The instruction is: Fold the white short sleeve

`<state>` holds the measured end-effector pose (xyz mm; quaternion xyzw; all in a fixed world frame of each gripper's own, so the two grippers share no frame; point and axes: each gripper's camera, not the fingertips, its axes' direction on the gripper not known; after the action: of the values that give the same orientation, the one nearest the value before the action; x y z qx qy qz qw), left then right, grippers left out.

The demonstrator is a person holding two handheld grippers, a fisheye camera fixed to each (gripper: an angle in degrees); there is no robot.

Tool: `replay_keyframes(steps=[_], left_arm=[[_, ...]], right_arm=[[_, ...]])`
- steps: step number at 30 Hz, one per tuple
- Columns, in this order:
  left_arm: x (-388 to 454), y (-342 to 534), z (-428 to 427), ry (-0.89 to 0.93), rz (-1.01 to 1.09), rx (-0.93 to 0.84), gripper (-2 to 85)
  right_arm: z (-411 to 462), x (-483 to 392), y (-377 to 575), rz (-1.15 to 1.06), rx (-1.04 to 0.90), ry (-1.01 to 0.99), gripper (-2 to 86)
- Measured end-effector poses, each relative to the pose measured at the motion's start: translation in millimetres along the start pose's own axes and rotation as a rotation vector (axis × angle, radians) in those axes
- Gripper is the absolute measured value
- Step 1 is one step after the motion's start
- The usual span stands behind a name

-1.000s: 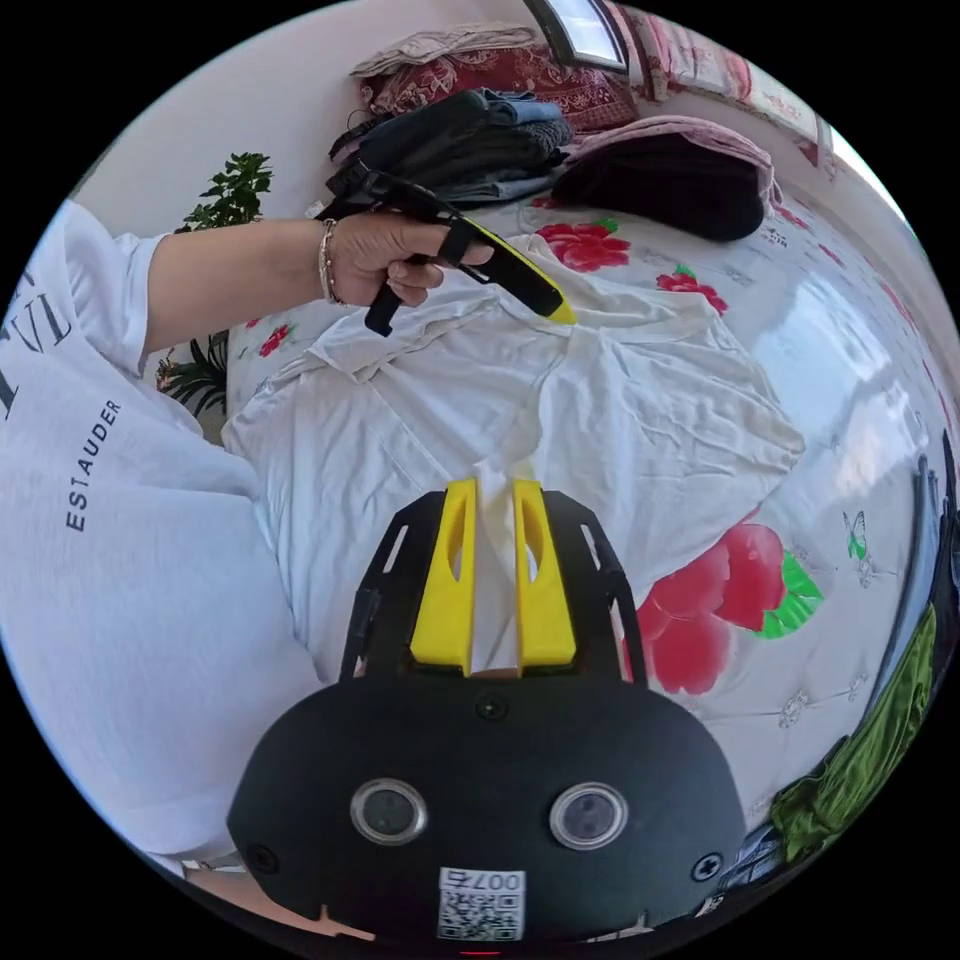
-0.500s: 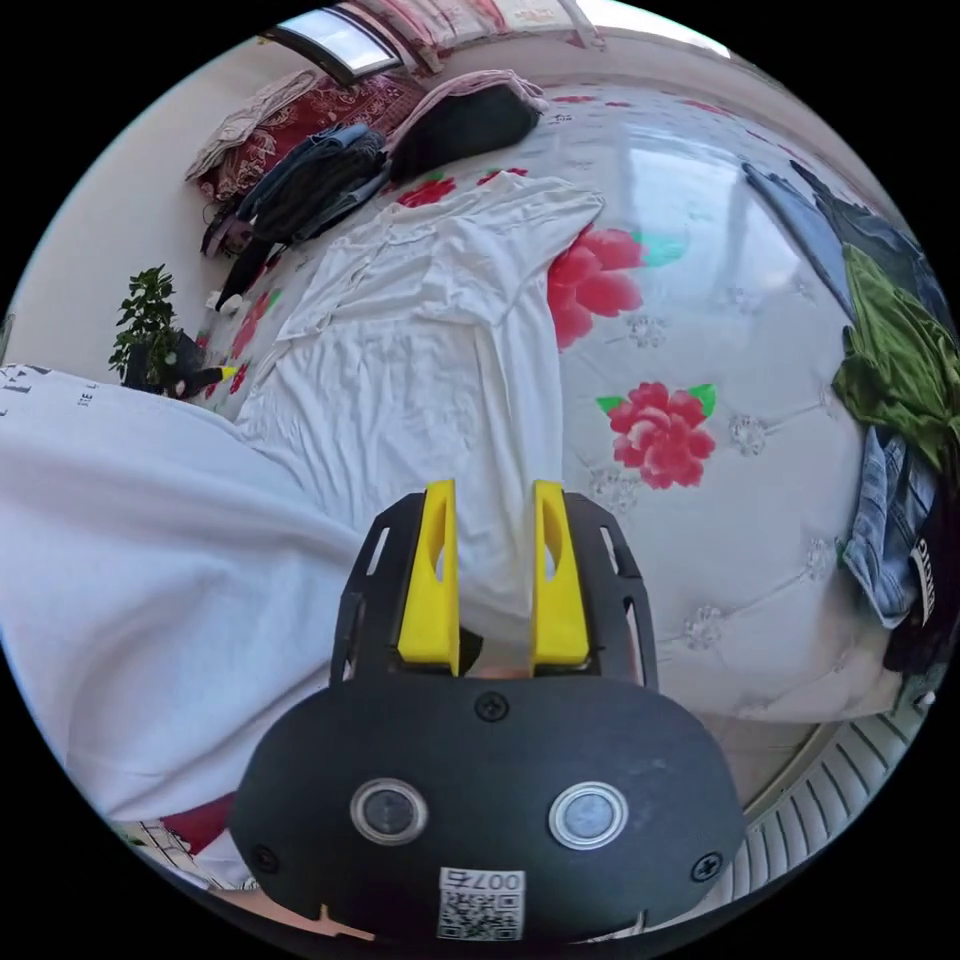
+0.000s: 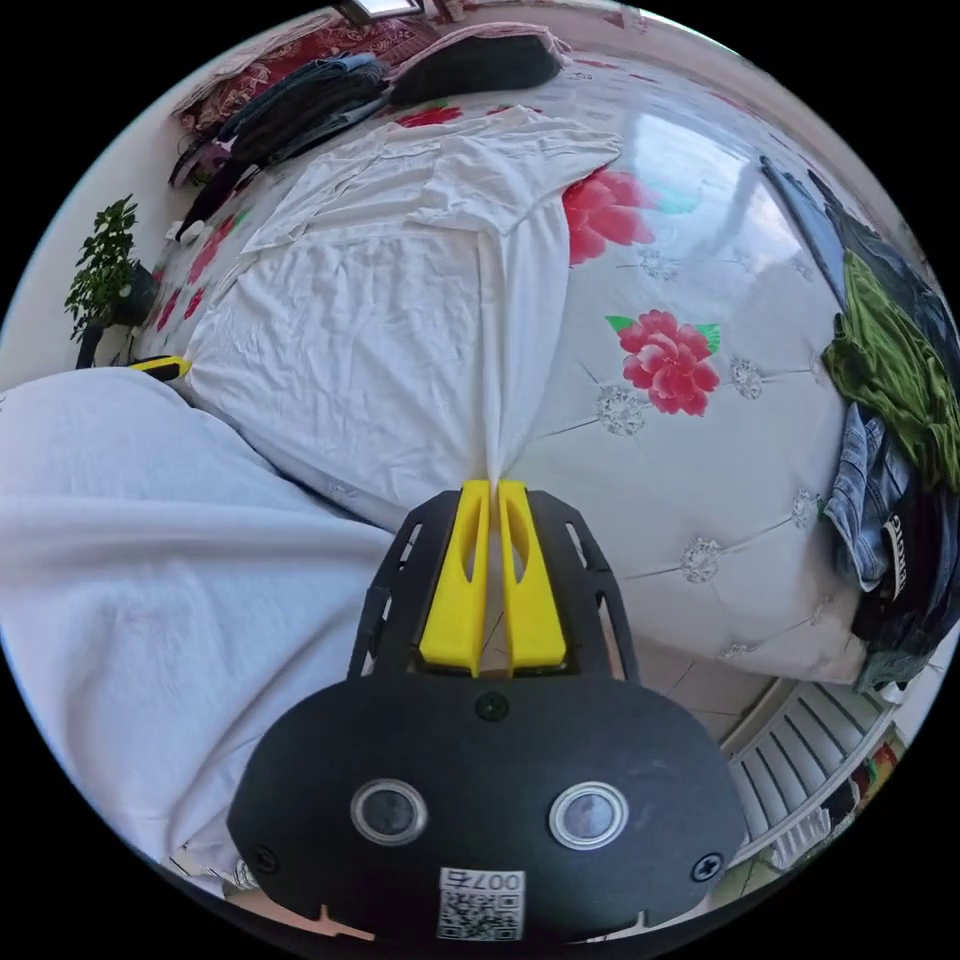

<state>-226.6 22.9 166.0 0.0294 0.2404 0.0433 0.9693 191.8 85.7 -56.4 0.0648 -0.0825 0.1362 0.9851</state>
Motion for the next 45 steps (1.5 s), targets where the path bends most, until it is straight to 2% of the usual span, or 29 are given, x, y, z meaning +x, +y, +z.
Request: replay_keyframes(steps=[5,13,19,21,24,29,31,33,35,37,40,45], left_arm=[[-26,20,-51,0.176,-0.019,0.047,-0.9],[-66,35,-104,0.409,-0.073,0.073,-0.9],[-105,-11,-152,0.65,-0.105,0.173,-1.0],[-129,-46,-167,0.754,-0.127,0.215,-0.9],[-155,-104,-179,0.817,-0.17,0.268,-0.9],[-180,-196,-169,0.868,-0.389,0.321,-0.2],[-181,-216,-161,0.882,-0.483,0.399,0.9],[-177,-227,-154,0.842,-0.552,0.544,6.2],[-173,-232,-138,0.788,-0.604,0.484,7.5],[-167,-231,-125,0.735,-0.597,0.424,7.9],[-150,-212,-123,0.599,-0.482,0.402,8.4],[-102,-192,-147,0.306,-0.217,0.413,9.0]], right_arm=[[-65,43,37,0.096,0.185,-0.226,-0.1],[-107,111,73,0.235,0.259,-0.5,-0.3],[-142,160,55,0.33,0.409,-0.779,-0.3],[-153,180,40,0.351,0.463,-0.856,-0.2],[-170,207,-6,0.362,0.522,-0.93,-0.2],[-178,235,-129,0.366,0.518,-0.839,0.2],[-170,242,-164,0.395,0.523,-0.769,0.6],[-158,248,-187,0.443,0.56,-0.718,1.3],[-136,253,-203,0.482,0.551,-0.652,2.2],[-116,255,-203,0.507,0.516,-0.614,2.7],[-88,249,-178,0.495,0.502,-0.575,3.2],[-75,211,-169,0.317,0.436,-0.336,4.2]])
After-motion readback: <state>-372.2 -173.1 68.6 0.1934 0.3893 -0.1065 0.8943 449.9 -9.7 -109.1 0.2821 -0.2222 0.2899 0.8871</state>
